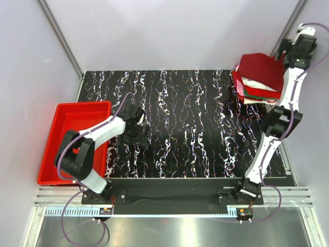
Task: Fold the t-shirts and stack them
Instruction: Neatly place the folded tshirt to the corner
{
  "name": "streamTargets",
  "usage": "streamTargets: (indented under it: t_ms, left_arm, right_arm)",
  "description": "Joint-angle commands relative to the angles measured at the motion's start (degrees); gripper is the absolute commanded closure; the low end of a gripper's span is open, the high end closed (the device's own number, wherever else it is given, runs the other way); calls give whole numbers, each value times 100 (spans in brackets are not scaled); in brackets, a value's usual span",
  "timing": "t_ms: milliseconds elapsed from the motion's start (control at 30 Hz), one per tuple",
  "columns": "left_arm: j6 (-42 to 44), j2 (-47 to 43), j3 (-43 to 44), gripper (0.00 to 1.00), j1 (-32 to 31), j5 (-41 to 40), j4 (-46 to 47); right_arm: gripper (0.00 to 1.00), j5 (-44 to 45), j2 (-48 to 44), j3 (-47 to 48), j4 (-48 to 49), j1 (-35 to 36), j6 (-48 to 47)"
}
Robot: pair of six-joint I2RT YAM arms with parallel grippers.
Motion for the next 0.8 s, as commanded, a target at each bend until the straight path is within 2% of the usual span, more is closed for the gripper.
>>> streamTargets:
  t_ms: [0, 133, 200, 233, 300, 367, 400, 467, 600, 700, 767]
  left_arm:
    - [-64, -489, 149, 1, -29, -199, 139]
    - [-82, -831, 106, 1, -37, -261, 157]
    - [-90, -928, 88, 1, -37, -235, 192]
    - [-90, -998, 70, 1, -37, -209, 209]
    - [-108, -1069, 53, 1, -37, -147, 236]
    - [-117, -1200, 9, 1, -37, -147, 245]
    - [-126, -1306, -52, 1, -37, -121, 245]
    - [-117, -1438, -97, 1, -37, -103, 210]
    - [-187, -1780, 53, 1, -37, -191, -211]
    - [-196, -2245, -70, 1, -37, -226, -126]
    - [-143, -2378, -281, 1, -37, -217, 68]
  right_arm:
    - [0, 1106, -1789, -256, 837, -244, 219]
    - [0, 1450, -2687, -1046, 803, -104, 535]
    - [0, 1371, -3282, -1810, 706, 264, 773]
    - [0, 1214, -3495, -2126, 662, 466, 826]
    - [0, 889, -4117, -3294, 784, 1309, 520]
    - [0, 905, -4445, -4372, 1065, 1845, 326]
    - [0, 896, -4647, -4614, 1101, 2057, 543]
    - [0, 607, -4745, -5097, 1066, 2024, 1366]
    - [3, 430, -4335, -5022, 961, 1962, 1362]
    - [9, 238, -3781, -4530, 960, 1612, 1476]
    - [19, -8, -3316, -4136, 1022, 1383, 1651]
